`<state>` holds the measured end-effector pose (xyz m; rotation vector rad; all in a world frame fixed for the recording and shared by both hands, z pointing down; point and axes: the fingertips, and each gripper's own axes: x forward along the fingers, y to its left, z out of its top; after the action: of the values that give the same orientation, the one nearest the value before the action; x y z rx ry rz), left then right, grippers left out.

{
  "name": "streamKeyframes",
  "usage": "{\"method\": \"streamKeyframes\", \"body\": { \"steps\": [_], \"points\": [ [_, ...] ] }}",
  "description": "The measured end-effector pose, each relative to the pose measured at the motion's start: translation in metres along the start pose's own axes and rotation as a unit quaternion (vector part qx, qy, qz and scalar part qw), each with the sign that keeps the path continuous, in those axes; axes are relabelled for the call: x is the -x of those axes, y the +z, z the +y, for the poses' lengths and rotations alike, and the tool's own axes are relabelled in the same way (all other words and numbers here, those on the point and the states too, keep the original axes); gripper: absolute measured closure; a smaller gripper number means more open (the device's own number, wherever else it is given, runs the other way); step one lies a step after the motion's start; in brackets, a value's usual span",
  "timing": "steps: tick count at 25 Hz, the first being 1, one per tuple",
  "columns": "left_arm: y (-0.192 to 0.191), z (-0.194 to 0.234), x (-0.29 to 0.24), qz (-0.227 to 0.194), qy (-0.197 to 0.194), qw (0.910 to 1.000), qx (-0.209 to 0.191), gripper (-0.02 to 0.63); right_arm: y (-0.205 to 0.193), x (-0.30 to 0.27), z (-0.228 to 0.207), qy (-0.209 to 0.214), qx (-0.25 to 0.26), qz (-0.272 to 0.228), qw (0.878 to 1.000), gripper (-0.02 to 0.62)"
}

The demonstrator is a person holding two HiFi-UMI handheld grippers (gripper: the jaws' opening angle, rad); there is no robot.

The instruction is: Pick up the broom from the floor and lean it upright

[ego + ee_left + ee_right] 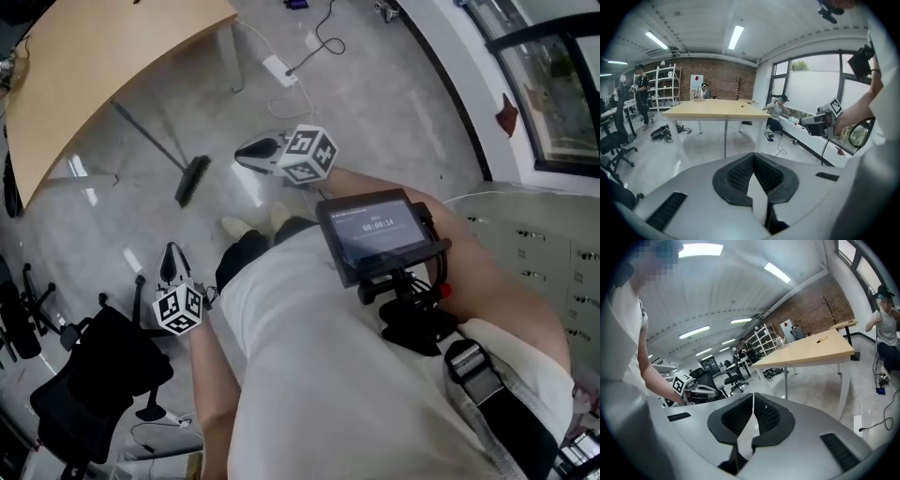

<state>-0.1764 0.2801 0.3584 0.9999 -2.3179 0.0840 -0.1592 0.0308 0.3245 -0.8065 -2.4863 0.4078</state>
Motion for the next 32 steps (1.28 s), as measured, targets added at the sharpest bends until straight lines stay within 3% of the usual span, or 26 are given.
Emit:
{"method": "streamKeyframes", "body": {
  "steps": [8, 16, 21, 26, 32],
  "points": [
    [0.025, -0.016, 0.009, -0.028, -0.033, 0.9990, 0.007, 0.598, 0.032, -0.014, 0.041, 0.037, 0.036, -0.018, 0.998, 0.573],
    [0.039, -0.043, 0.023, -0.023, -0.085, 0.9957, -0.028, 0.598, 0.030, -0.012, 0.081, 0.039, 0.050, -0.025, 0.998, 0.574],
    [0.042, -0.038, 0.020, -0.034, -0.083, 0.9956, -0.025, 0.598, 0.026, -0.010, 0.079, 0.029, 0.057, -0.027, 0.998, 0.574],
    [0.050, -0.008, 0.022, -0.043, -0.048, 0.9978, -0.015, 0.598, 0.035, -0.027, 0.079, 0.042, 0.059, -0.029, 0.997, 0.574],
    [0.049, -0.025, 0.021, -0.049, -0.048, 0.9976, -0.010, 0.598, 0.033, -0.018, 0.079, 0.052, 0.068, -0.016, 0.996, 0.574]
  ]
}}
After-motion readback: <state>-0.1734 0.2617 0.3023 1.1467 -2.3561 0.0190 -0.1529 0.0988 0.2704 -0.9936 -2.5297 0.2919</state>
